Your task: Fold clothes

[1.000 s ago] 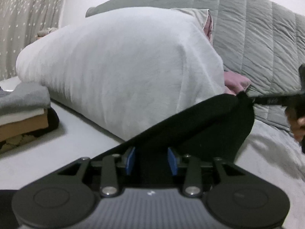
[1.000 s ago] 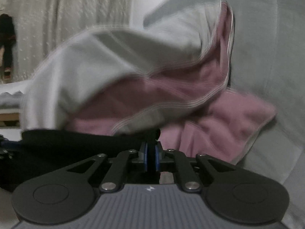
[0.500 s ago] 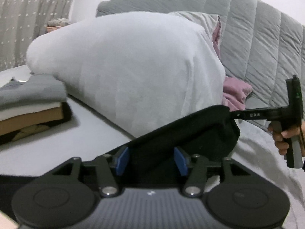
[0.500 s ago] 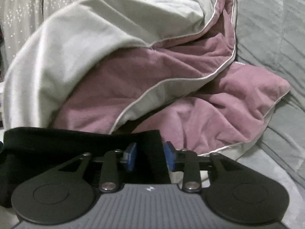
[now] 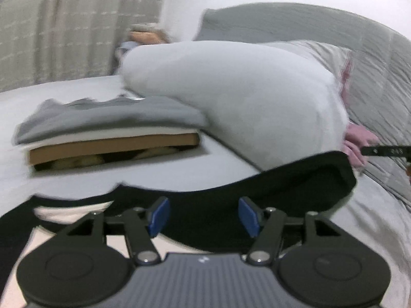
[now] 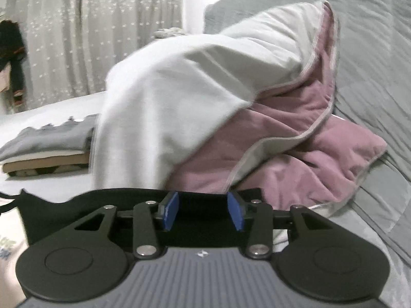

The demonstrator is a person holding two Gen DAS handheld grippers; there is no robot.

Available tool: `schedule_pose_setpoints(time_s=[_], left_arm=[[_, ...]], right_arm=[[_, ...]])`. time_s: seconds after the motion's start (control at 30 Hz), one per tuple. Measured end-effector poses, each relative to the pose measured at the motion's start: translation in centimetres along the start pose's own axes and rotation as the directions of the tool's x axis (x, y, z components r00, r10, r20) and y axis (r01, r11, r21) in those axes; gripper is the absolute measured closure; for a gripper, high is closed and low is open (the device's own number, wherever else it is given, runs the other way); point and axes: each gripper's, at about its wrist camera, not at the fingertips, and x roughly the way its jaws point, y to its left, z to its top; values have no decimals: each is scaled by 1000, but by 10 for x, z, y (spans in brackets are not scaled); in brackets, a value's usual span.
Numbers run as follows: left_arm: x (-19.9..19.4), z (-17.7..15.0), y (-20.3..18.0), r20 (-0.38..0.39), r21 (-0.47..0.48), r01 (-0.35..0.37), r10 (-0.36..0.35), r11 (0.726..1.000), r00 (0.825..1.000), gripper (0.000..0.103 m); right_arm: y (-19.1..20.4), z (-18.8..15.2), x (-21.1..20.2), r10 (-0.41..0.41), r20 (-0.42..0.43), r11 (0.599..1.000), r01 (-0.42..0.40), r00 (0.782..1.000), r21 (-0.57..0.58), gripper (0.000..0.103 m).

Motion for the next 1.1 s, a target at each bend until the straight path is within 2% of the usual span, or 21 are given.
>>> schedule_pose_setpoints(time_s=[0.13, 0.23, 0.4, 0.63, 0.77, 0.97, 1.1], left_arm=[[-36, -3, 33, 9, -62, -89, 89, 994, 996, 36], [-63, -11, 56, 7, -87, -168, 170, 982, 985, 35], [-110, -29, 99, 1, -121, -302, 305, 945, 952, 35], [-163, -62, 155, -61, -240, -444, 443, 863, 894, 33], [-179, -83, 178, -117, -309, -509, 499, 803, 859, 33], [-199, -117, 202, -153, -392, -555, 543, 734, 826, 33], [-210, -139, 219, -155, -464, -574, 577, 675, 802, 33]], right_arm=[[36, 4, -8, 47, -1, 998, -47, 999, -31, 55], [65, 7, -11, 91, -7, 995, -91, 996, -51, 55], [118, 10, -10, 172, -21, 982, -173, 985, -71, 54], [199, 9, -3, 283, -55, 951, -287, 958, -117, 54], [245, 5, -3, 343, -76, 924, -351, 936, -151, 53], [314, -11, -2, 438, -124, 873, -454, 890, -180, 52], [364, -26, 3, 496, -185, 824, -527, 848, -209, 52]])
